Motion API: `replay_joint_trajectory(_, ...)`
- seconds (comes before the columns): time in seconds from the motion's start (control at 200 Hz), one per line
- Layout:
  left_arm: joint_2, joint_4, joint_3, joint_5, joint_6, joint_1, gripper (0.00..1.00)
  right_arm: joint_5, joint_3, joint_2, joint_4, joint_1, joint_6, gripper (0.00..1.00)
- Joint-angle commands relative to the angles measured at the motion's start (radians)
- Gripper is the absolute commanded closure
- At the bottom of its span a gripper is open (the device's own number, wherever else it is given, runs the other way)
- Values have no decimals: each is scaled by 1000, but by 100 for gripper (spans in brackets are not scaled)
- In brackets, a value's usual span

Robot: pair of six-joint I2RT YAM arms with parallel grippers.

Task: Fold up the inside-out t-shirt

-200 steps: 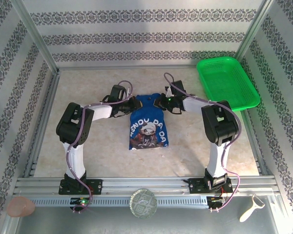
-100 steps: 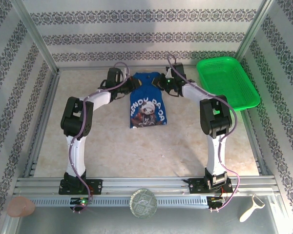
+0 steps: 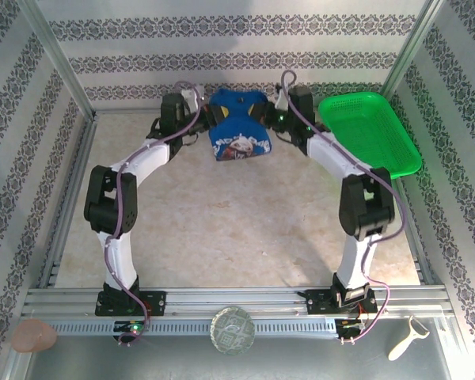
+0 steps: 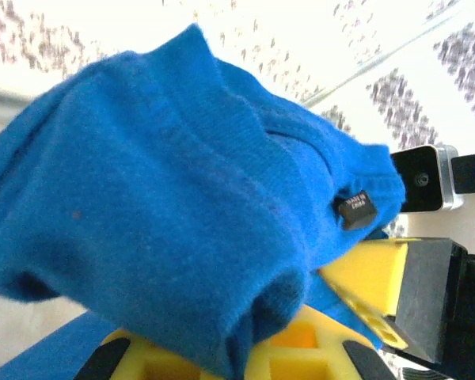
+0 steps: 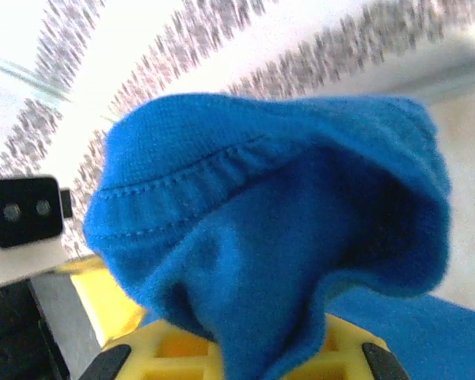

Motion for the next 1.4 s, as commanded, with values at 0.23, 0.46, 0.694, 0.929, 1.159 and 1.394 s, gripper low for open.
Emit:
replay_joint_trajectory(0.23, -157, 388, -596, -126, -8, -188, 100, 172, -783, -248, 419, 87, 71, 100)
replay_joint_trajectory(0.46, -129, 307, -574, -231, 58, -197, 100, 168, -756, -202, 417, 61, 69, 100)
replay_joint_trajectory(0.694, -87, 174, -480, -307, 139, -175, 100, 166, -603, -100, 349, 37, 58, 100)
replay_joint_trajectory(0.929, 12, 128, -436, -379, 174, -141, 100, 186, -445, 85, 262, 32, 78, 100)
replay_joint_trajectory(1.159, 88, 172, -421, -418, 133, -105, 100, 177, -311, 175, 180, 30, 73, 45)
replay_joint_trajectory(1.394, -7, 242, -467, -410, 65, -72, 38, 205, -398, -4, 137, -22, 22, 31)
